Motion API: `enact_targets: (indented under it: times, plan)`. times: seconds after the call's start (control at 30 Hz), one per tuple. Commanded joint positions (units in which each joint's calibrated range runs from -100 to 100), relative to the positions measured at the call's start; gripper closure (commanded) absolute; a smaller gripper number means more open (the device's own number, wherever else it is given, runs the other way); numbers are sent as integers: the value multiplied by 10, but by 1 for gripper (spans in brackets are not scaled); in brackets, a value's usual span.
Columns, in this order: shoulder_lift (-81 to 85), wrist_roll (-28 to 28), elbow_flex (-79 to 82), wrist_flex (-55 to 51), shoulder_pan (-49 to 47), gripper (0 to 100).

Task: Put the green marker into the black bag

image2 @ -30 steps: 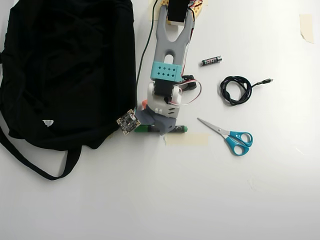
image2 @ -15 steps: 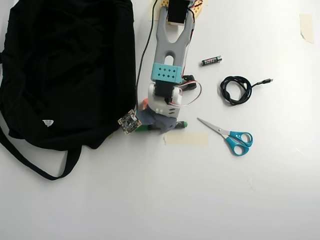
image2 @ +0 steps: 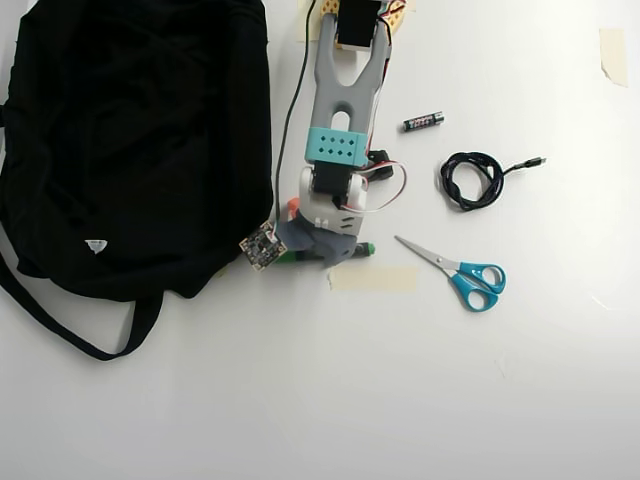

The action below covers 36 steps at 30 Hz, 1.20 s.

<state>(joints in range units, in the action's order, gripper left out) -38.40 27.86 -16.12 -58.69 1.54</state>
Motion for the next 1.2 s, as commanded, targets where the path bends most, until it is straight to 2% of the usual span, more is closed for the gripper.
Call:
enact_targets:
  times: [0.0, 0.17, 0.37, 0.7, 0.9, 1.17]
  plan:
    - [9, -4, -22, -2, -4, 52]
    - [9, -4, -22, -2, -9, 52]
    - [11, -4, -22, -2, -8, 61]
    - [9, -4, -22, -2, -8, 63]
    - [9, -4, -22, -2, -8, 71]
    - [8, -6, -22, -10, -9, 71]
